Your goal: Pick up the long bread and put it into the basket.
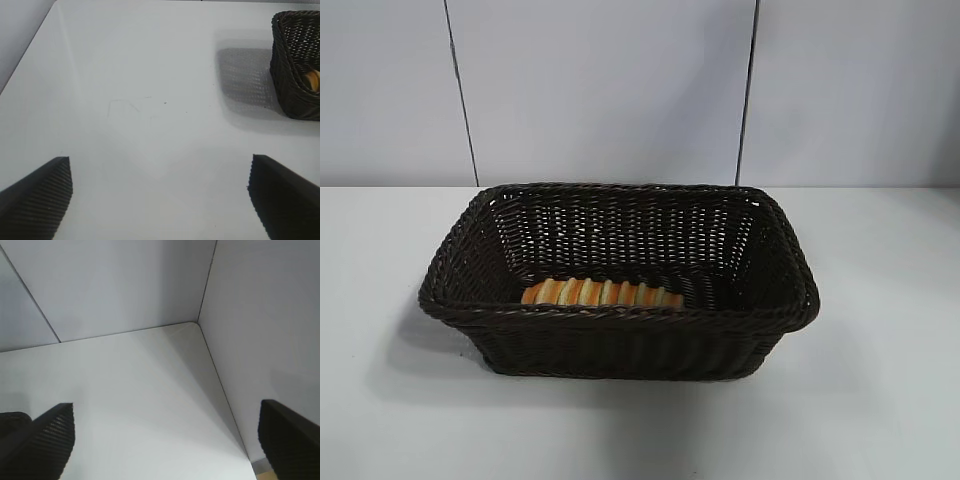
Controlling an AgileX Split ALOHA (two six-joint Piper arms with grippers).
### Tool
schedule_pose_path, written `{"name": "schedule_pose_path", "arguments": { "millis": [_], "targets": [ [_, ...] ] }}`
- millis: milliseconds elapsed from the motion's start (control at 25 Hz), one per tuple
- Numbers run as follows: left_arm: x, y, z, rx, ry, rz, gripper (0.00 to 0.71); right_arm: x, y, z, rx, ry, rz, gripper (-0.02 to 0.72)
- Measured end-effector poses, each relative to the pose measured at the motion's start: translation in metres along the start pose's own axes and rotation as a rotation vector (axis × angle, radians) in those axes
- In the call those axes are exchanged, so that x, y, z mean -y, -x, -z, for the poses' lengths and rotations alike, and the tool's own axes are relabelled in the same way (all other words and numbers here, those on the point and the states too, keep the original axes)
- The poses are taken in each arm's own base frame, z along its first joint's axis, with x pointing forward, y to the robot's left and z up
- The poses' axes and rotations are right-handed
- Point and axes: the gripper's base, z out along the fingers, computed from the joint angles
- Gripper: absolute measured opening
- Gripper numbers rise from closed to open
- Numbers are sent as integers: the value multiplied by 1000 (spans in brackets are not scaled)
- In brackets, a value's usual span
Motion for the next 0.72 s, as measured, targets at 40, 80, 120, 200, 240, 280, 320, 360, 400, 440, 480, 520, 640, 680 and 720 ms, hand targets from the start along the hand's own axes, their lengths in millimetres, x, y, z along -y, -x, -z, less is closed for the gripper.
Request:
{"name": "schedule_pose_path", "arguments": {
  "millis": [40,80,120,200,240,280,320,360,400,440,480,520,640,680,720],
  "targets": [
    [0,0,0,0,0,0,687,0,-11,5,19,-1,0,694],
    [0,0,0,0,0,0,687,-1,-23,7,31,2,0,694],
    [0,0,0,0,0,0,687,-2,-39,13,58,7,3,694],
    [0,0,0,0,0,0,687,-4,-66,16,73,30,13,694],
    [0,0,0,0,0,0,687,-5,-78,17,77,43,16,694],
    [0,0,0,0,0,0,687,-6,-93,18,80,56,20,694],
    [0,0,0,0,0,0,687,-6,-106,18,84,75,25,694],
    [0,0,0,0,0,0,687,-7,-119,20,92,89,27,694],
    [0,0,0,0,0,0,687,-7,-131,21,104,104,30,694],
    [0,0,0,0,0,0,687,-7,-140,22,115,115,31,694],
    [0,0,0,0,0,0,687,-7,-151,23,131,130,32,694],
    [0,0,0,0,0,0,687,-7,-159,24,143,140,32,694],
    [0,0,0,0,0,0,687,-10,-186,21,162,176,25,694],
    [0,0,0,0,0,0,687,-12,-191,17,150,187,23,694],
    [0,0,0,0,0,0,687,-14,-194,13,131,203,20,694]
  ]
}}
